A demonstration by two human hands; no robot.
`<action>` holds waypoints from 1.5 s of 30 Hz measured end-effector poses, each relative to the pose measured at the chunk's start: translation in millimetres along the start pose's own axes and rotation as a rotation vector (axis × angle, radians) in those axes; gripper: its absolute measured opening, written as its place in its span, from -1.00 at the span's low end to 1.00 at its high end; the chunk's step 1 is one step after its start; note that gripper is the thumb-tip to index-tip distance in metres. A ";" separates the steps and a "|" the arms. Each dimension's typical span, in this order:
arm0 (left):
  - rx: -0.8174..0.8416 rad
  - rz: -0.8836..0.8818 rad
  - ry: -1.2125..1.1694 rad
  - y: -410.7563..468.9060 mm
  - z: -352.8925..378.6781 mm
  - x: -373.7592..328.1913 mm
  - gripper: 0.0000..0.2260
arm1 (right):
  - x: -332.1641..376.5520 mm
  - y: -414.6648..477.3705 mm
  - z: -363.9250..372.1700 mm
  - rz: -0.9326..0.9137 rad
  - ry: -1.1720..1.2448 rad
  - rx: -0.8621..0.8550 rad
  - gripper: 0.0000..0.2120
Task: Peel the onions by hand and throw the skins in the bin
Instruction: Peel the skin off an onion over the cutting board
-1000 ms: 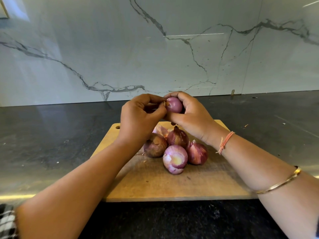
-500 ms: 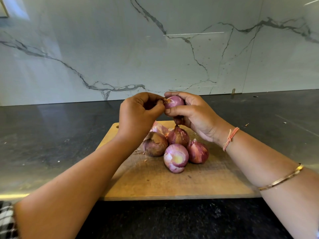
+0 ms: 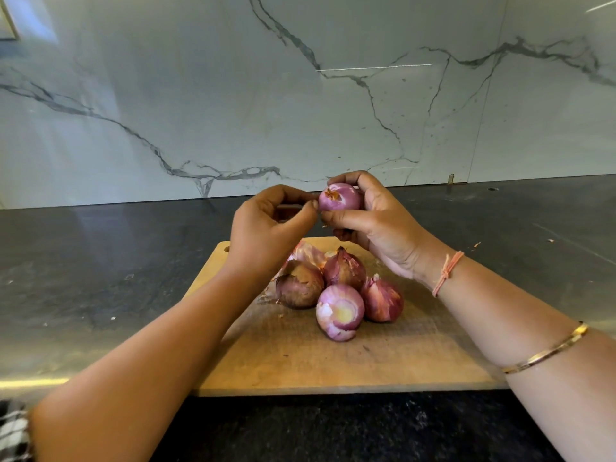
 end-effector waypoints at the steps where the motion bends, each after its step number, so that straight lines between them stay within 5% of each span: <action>1: 0.021 0.018 -0.005 -1.9 1.6 -2.0 -0.92 | 0.4 0.1 -0.5 -0.007 -0.020 0.002 -0.65; 14: -0.078 0.169 0.066 -10.2 -0.5 -15.5 -0.86 | 5.1 -0.5 6.7 -0.081 -0.140 0.047 -0.62; 45: -0.094 0.159 0.166 -2.5 -3.9 -16.5 -0.91 | -0.7 -4.3 10.5 0.122 0.199 0.096 -0.74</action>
Point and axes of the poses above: each hand's wrist, its own y-axis towards the middle knuckle, its own z-axis out of the palm, x = y × z, the point moved 8 cm from there along y, towards the middle knuckle, and after that the axes turned 15 degrees about -z, right-handed, at the moved point
